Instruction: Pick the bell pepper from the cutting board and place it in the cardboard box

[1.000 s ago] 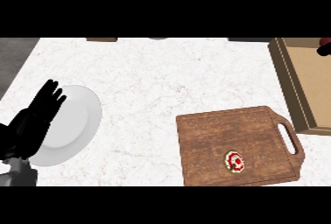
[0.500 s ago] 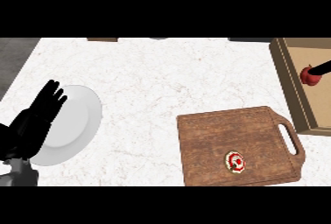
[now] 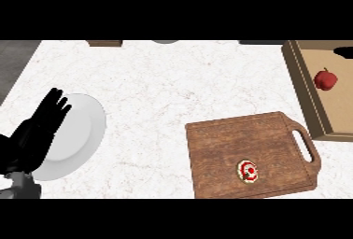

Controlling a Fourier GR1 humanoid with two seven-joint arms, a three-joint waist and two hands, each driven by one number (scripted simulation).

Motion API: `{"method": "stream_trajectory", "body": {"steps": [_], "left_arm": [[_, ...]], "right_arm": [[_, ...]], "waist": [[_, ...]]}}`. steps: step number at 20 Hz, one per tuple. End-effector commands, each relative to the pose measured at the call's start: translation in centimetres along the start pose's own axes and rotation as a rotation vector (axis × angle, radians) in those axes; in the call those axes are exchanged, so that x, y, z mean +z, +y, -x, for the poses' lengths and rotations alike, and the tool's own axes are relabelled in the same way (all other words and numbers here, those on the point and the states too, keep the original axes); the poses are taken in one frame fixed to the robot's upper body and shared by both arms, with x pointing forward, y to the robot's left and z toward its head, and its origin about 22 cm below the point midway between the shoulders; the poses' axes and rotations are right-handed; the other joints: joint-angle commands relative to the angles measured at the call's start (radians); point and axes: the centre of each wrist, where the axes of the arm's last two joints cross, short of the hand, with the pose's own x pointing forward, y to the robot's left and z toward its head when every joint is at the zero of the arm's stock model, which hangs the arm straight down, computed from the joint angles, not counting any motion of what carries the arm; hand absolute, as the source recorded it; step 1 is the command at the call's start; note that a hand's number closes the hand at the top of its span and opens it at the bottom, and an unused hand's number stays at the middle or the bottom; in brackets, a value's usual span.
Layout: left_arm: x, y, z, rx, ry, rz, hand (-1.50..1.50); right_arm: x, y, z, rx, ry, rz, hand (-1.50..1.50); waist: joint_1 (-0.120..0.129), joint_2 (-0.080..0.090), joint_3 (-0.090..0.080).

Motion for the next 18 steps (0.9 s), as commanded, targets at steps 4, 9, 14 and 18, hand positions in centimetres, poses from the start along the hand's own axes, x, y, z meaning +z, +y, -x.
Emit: {"method": "stream_trajectory", "body": {"steps": [4,9,14,18], "left_arm": [[-0.3,-1.0,0.5,-0.008,-0.008,-0.038,0.0],[-0.7,0.1,-0.8,-0.002,0.005,-0.039,0.0],[0.5,1.1,0.5,0.024,0.025,-0.055,0.0],[0.0,0.5,1.7,0.004,0.01,-0.046,0.0]], "right_arm": [[-2.8,-4.1,2.2,-0.21,0.01,0.103,-1.5],[-2.7,-5.6,5.6,-0.285,0.037,0.119,-1.5],[-2.1,-8.2,9.8,-0.28,0.008,0.05,-1.5],[-1.4,-9.9,11.7,-0.285,-0.005,0.037,-1.5]], "waist": [[-0.022,-0.007,-0.002],[-0.038,-0.014,-0.003],[-0.039,-0.014,-0.004],[-0.032,-0.01,-0.003]]}}
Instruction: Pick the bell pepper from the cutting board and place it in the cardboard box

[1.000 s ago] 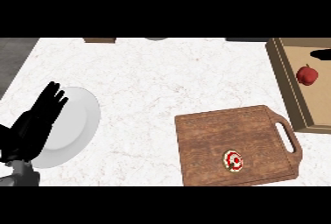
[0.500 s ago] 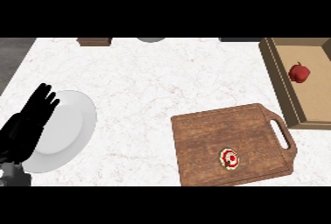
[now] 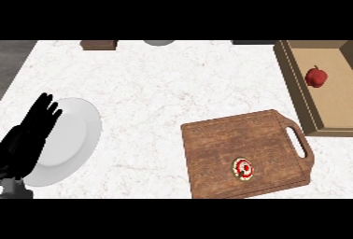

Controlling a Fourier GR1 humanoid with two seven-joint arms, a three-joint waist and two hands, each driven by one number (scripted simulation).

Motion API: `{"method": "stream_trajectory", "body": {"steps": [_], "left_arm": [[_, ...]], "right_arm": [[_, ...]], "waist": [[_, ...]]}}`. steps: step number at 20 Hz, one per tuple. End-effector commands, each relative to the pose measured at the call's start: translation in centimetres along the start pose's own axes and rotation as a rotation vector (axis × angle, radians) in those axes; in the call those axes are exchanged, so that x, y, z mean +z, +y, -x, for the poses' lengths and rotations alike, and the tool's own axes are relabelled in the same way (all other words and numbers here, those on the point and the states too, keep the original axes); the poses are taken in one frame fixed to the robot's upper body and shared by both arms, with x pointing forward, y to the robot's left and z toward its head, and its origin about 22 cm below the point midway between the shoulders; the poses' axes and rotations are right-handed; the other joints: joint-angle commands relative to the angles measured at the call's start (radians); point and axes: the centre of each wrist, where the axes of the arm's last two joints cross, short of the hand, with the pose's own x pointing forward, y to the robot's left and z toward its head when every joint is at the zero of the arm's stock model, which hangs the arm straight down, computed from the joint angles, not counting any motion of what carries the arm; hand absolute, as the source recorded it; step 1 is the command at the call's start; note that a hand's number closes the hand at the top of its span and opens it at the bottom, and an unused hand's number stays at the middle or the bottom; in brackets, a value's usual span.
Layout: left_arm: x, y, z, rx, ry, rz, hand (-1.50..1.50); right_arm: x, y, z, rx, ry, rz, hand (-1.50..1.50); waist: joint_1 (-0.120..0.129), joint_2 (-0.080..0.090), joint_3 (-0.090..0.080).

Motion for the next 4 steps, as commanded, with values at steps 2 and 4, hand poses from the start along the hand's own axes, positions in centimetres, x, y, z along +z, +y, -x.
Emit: {"method": "stream_trajectory", "body": {"steps": [2,4], "left_arm": [[0.0,0.8,0.6,-0.013,-0.003,0.004,0.0],[0.2,-0.2,-0.8,0.006,0.002,0.01,0.0]], "right_arm": [[-0.7,-4.7,0.4,-0.005,-0.013,-0.01,-1.5],[0.8,-5.5,2.8,0.018,-0.011,0.003,-1.5]], "waist": [[0.007,0.003,0.0],[0.005,0.002,0.001]]}}
